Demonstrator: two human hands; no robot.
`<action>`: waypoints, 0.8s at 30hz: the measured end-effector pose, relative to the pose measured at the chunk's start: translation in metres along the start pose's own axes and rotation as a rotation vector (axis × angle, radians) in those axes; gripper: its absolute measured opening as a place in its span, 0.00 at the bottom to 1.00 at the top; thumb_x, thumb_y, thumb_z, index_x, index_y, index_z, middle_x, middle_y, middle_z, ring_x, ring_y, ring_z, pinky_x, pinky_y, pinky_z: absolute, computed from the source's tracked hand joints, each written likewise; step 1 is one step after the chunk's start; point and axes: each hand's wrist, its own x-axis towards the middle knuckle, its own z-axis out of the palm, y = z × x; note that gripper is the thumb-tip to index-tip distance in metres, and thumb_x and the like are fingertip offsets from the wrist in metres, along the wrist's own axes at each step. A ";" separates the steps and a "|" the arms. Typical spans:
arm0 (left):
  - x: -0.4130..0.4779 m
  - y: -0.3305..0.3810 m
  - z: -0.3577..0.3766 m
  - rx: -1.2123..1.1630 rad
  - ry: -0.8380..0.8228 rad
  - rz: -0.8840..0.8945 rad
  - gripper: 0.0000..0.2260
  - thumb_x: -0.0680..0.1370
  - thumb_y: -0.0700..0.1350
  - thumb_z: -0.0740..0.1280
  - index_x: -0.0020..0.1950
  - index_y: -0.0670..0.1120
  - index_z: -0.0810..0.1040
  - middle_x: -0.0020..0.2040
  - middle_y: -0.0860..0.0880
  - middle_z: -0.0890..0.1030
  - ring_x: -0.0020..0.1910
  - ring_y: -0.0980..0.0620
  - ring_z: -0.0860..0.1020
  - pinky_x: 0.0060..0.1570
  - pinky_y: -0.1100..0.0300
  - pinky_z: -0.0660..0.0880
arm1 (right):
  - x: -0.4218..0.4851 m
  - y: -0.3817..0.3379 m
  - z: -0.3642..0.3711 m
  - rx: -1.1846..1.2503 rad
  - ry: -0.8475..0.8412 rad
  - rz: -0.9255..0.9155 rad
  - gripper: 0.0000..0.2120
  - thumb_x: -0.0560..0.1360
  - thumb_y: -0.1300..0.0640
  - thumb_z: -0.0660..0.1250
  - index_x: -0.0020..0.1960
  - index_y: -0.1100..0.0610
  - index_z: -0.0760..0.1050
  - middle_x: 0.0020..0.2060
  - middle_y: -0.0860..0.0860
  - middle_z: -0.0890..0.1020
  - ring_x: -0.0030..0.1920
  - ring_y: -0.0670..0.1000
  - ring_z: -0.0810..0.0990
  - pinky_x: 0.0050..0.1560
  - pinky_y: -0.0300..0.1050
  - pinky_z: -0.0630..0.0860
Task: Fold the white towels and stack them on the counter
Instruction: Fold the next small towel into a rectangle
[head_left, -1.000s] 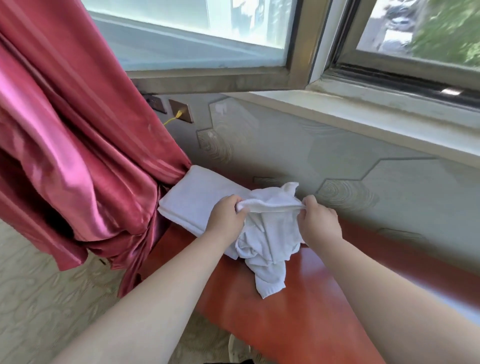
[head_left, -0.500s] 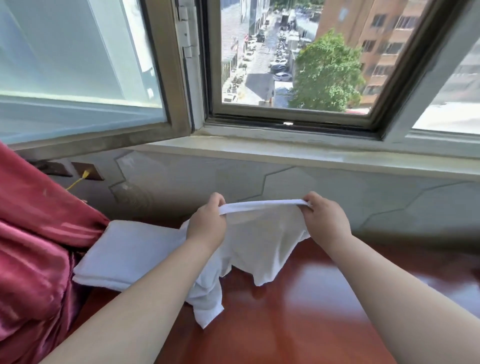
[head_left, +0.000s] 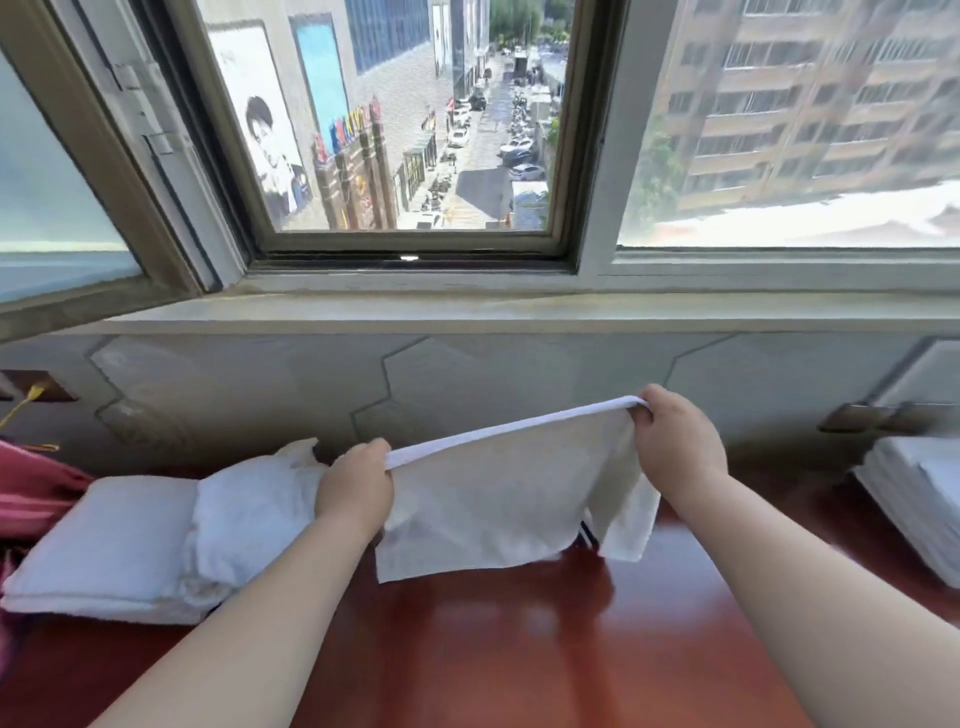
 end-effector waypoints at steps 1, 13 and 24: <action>-0.004 0.008 0.007 -0.014 -0.006 -0.029 0.10 0.75 0.35 0.58 0.48 0.49 0.74 0.46 0.47 0.78 0.45 0.42 0.76 0.41 0.50 0.75 | 0.002 0.019 -0.006 -0.018 -0.005 0.008 0.11 0.82 0.54 0.58 0.42 0.55 0.66 0.33 0.50 0.74 0.35 0.57 0.73 0.34 0.50 0.71; -0.003 0.083 0.025 0.163 0.080 -0.022 0.13 0.74 0.36 0.57 0.49 0.54 0.70 0.40 0.53 0.74 0.39 0.43 0.75 0.34 0.53 0.70 | 0.029 0.172 -0.030 -0.444 -0.280 -0.104 0.06 0.80 0.60 0.57 0.46 0.51 0.67 0.47 0.53 0.80 0.45 0.59 0.79 0.38 0.49 0.67; 0.065 0.097 0.011 0.291 -0.029 -0.096 0.10 0.73 0.34 0.56 0.42 0.50 0.68 0.38 0.48 0.76 0.36 0.46 0.74 0.33 0.55 0.68 | 0.072 0.198 -0.028 -0.670 -0.399 0.011 0.13 0.77 0.65 0.57 0.57 0.53 0.74 0.55 0.52 0.78 0.57 0.56 0.79 0.46 0.48 0.70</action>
